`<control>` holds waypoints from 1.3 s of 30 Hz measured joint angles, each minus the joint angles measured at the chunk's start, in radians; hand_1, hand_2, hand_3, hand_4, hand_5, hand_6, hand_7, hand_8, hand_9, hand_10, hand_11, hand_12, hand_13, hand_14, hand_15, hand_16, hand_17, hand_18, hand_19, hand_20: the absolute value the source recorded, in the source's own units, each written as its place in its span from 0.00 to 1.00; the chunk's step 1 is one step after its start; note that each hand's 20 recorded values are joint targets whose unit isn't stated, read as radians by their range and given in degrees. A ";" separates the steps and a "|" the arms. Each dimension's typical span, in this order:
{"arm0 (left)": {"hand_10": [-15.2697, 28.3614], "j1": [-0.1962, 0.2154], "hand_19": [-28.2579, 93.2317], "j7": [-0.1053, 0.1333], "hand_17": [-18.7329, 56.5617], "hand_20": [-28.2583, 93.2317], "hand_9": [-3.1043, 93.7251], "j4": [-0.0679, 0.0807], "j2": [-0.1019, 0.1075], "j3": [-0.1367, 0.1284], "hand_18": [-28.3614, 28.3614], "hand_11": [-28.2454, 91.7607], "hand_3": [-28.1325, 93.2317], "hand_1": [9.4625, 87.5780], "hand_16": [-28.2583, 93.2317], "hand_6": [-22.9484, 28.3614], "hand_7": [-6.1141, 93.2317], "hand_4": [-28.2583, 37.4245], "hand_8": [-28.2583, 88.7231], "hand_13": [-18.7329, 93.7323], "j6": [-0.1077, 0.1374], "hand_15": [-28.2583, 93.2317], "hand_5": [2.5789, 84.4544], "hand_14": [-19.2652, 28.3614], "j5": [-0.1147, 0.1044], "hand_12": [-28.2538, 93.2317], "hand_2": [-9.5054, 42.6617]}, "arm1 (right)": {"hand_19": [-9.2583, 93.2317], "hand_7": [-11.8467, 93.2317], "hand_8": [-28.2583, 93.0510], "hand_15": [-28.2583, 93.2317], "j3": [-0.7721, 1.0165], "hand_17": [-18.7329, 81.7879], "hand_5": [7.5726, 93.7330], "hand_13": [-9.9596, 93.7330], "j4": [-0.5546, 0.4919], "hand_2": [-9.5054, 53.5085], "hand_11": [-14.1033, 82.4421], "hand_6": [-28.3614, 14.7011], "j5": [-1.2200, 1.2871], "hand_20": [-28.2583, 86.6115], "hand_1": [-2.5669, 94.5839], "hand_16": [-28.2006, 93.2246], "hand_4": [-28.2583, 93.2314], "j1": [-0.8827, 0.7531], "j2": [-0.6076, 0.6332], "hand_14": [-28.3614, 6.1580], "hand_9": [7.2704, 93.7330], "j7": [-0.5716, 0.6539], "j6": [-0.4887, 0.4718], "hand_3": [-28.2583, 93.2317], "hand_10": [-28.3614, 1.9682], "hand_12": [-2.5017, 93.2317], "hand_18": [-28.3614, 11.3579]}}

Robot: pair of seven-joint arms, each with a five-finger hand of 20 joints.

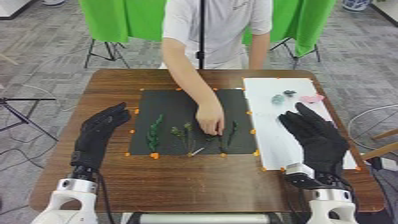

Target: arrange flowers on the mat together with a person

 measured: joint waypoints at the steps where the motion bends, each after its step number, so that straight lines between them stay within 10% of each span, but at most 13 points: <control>1: 0.64 0.000 0.28 -0.001 0.32 0.39 0.47 0.000 0.000 0.000 0.72 0.38 0.75 0.27 0.27 0.52 0.20 0.21 0.19 0.47 0.000 0.37 0.55 0.76 0.000 0.36 0.07 | 0.16 0.23 0.16 0.36 0.000 0.43 0.54 0.55 0.000 0.20 0.23 0.63 0.000 0.54 0.10 0.38 0.10 0.000 0.000 0.40 0.58 0.000 0.000 0.91 0.41 0.19 0.35; 25: 0.64 0.005 0.28 -0.005 0.32 0.39 0.48 -0.001 -0.006 -0.005 0.72 0.38 0.75 0.27 0.27 0.52 0.20 0.21 0.19 0.47 0.000 0.37 0.55 0.76 0.000 0.36 0.07 | 0.20 0.24 0.16 0.36 -0.001 0.45 0.55 0.56 -0.002 0.06 0.23 0.64 -0.011 0.56 0.17 0.38 0.11 -0.002 0.001 0.42 0.58 0.001 0.004 0.89 0.43 0.19 0.35; 39: 0.64 0.004 0.28 -0.002 0.32 0.39 0.48 0.000 -0.006 -0.003 0.72 0.38 0.75 0.27 0.27 0.52 0.20 0.21 0.19 0.47 0.001 0.37 0.56 0.76 0.000 0.36 0.07 | 0.41 0.23 0.16 0.37 -0.004 0.56 0.55 0.68 0.008 0.00 0.24 0.57 -0.099 0.63 0.33 0.35 0.08 0.036 0.042 0.45 0.65 -0.003 0.007 0.81 0.43 0.18 0.34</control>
